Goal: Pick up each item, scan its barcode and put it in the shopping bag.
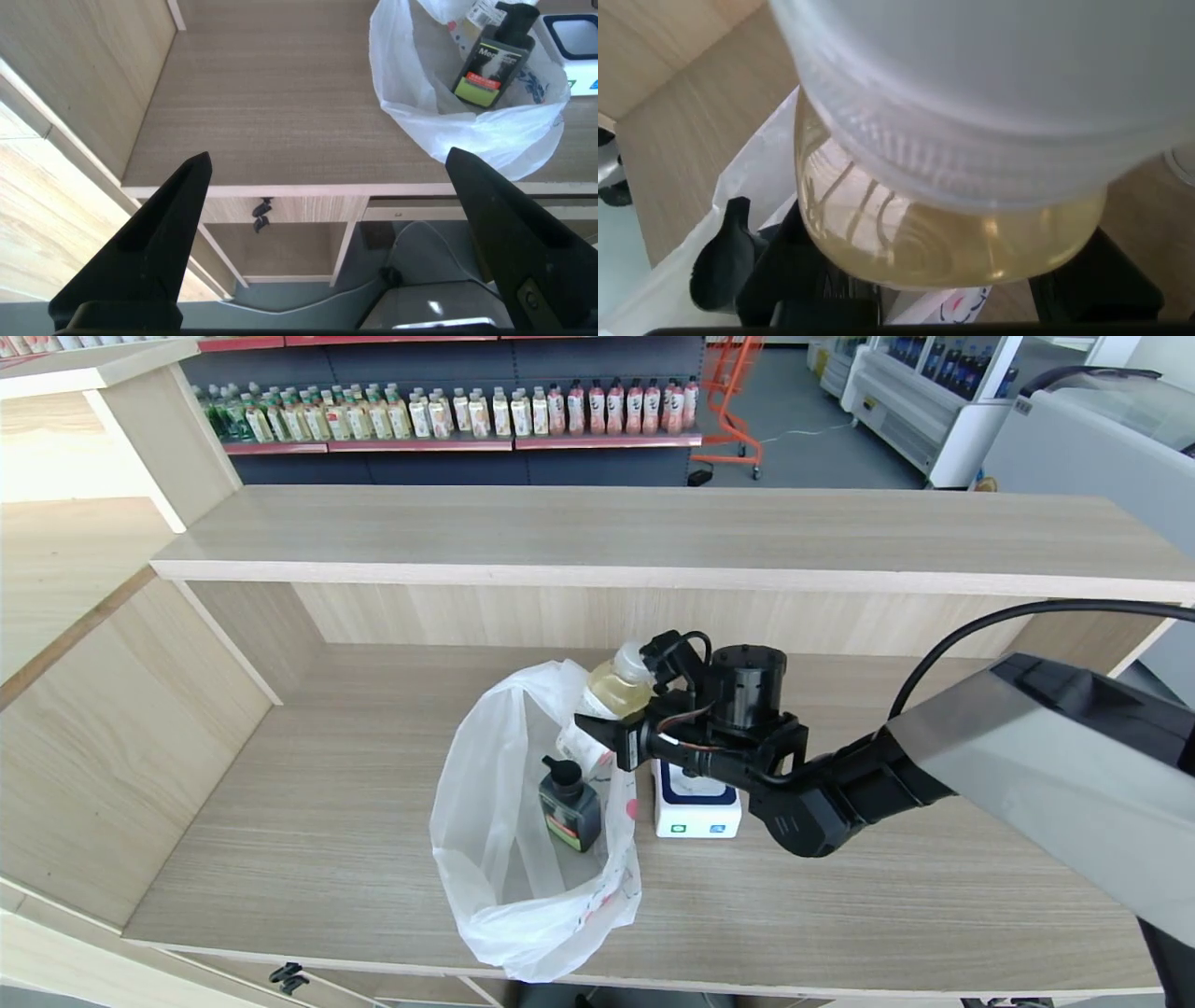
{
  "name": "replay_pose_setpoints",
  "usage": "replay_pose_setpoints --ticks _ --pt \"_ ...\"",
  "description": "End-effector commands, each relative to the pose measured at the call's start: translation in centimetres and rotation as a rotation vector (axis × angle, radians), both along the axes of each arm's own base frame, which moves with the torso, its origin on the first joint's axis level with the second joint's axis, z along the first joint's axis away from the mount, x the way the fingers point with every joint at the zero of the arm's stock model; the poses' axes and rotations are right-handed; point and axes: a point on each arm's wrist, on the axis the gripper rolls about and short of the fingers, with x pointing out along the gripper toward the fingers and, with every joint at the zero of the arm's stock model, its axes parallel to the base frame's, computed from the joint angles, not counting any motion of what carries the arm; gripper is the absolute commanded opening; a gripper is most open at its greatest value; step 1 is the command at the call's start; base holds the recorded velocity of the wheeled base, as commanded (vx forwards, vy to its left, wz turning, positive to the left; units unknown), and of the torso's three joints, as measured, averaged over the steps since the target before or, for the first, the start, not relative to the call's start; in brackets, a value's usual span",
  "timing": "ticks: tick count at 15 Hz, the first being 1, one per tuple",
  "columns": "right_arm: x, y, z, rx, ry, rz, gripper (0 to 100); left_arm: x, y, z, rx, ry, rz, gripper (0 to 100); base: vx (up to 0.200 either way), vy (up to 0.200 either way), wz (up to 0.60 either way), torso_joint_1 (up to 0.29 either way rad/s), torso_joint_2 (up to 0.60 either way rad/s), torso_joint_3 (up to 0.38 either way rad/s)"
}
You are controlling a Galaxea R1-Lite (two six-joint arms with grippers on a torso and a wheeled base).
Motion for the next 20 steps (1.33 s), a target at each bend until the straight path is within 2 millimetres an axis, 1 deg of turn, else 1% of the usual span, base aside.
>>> replay_pose_setpoints --ticks 1,3,6,7,9,10,11,12,13,14,15,16,17,18,19,20 --pt "0.4 -0.1 -0.9 -0.021 0.001 -0.005 0 0.0 0.0 0.0 0.0 0.002 -0.001 100 0.0 0.0 0.0 0.0 0.0 0.0" --pt "0.7 -0.4 -1.4 -0.06 -0.043 -0.007 0 0.0 0.0 0.0 0.0 0.002 -0.001 100 0.0 0.0 0.0 0.0 0.0 0.0" --pt "1.0 -0.3 -1.9 -0.073 -0.071 -0.006 0 0.0 0.0 0.0 0.0 0.002 -0.001 100 0.0 0.0 0.0 0.0 0.0 0.0" --pt "1.0 -0.3 -2.1 -0.081 -0.076 -0.005 100 0.0 0.0 0.0 0.0 0.002 0.001 100 0.0 0.0 0.0 0.0 0.0 0.0" --pt "1.0 -0.2 -2.0 -0.074 -0.095 -0.003 100 0.0 0.0 0.0 0.0 0.002 -0.001 100 0.0 0.0 0.0 0.0 0.0 0.0" --pt "1.0 -0.4 -1.7 -0.065 -0.103 -0.007 100 0.0 0.0 0.0 0.0 0.002 0.001 100 0.0 0.0 0.0 0.0 0.0 0.0" --pt "1.0 -0.8 -0.9 -0.052 -0.109 -0.016 100 0.0 0.0 0.0 0.0 0.002 0.001 100 0.0 0.0 0.0 0.0 0.0 0.0" --pt "0.8 -1.6 0.4 -0.027 -0.113 -0.03 100 0.0 0.0 0.0 0.0 0.002 -0.001 100 0.0 0.0 0.0 0.0 0.0 0.0" --pt "0.1 -2.3 2.2 0.019 -0.103 -0.038 100 0.0 0.0 0.0 0.0 0.002 0.001 100 0.0 0.0 0.0 0.0 0.0 0.0" --pt "-0.9 -3.8 4.2 0.069 -0.082 -0.057 100 0.0 0.0 0.0 0.0 0.002 -0.001 100 0.0 0.0 0.0 0.0 0.0 0.0" --pt "-2.5 -5.6 6.0 0.107 -0.058 -0.075 100 0.0 0.0 0.0 0.0 0.002 0.001 100 0.0 0.0 0.0 0.0 0.0 0.0" --pt "-4.6 -7.8 7.8 0.133 -0.032 -0.094 100 0.0 0.0 0.0 0.0 0.002 -0.001 100 0.0 0.0 0.0 0.0 0.0 0.0" --pt "-7.5 -10.4 9.5 0.136 -0.002 -0.108 100 0.0 0.0 0.0 0.0 0.002 -0.001 100 0.0 0.0 0.0 0.0 0.0 0.0" --pt "-10.3 -12.9 10.6 0.126 0.012 -0.131 100 0.0 0.0 0.0 0.0 0.002 0.001 100 0.0 0.0 0.0 0.0 0.0 0.0" --pt "-12.8 -14.6 11.2 0.134 0.0 -0.148 100 0.0 0.0 0.0 0.0 0.002 -0.001 100 0.0 0.0 0.0 0.0 0.0 0.0" --pt "-14.8 -15.7 11.1 0.132 -0.004 -0.167 100 0.0 0.0 0.0 0.0 0.002 0.001 100 0.0 0.0 0.0 0.0 0.0 0.0"
